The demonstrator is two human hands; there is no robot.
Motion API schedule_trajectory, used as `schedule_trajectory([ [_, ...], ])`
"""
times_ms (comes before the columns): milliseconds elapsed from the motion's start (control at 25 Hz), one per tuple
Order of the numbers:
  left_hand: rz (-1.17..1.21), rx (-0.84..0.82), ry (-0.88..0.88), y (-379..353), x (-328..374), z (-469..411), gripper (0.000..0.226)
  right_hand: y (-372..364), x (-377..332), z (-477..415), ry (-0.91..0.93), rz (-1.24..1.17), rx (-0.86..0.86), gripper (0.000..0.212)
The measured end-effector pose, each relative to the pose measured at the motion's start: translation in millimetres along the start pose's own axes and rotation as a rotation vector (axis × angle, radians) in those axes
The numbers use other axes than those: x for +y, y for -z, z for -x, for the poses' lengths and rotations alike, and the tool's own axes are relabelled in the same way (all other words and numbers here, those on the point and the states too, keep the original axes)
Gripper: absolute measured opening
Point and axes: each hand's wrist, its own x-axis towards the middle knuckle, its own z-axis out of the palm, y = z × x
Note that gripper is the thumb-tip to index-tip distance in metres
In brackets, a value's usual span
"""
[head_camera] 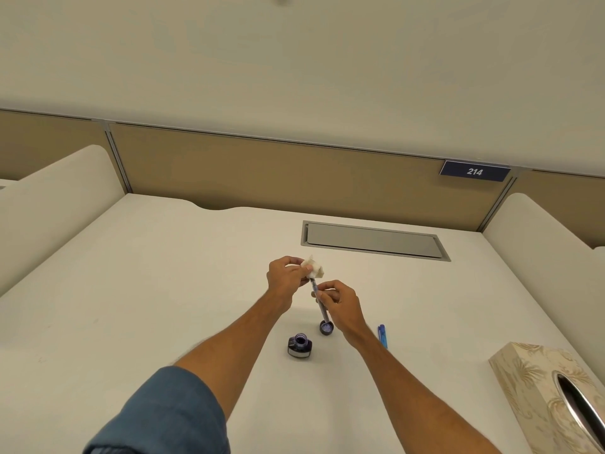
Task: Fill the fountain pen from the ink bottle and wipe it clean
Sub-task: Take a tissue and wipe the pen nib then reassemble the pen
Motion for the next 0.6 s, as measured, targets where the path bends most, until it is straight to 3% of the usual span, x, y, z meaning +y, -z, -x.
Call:
schedule_trajectory([
  [480,0.009,0.002,0.021,1.2,-1.8,3.0,0.023,0.0,2.8,2.5,-0.036,0.108,-0.050,0.033],
  [600,0.027,-0.001,0.018,1.6,-3.2,5.6,0.017,0.3,2.8,2.0,-0.021,0.092,0.015,0.023],
])
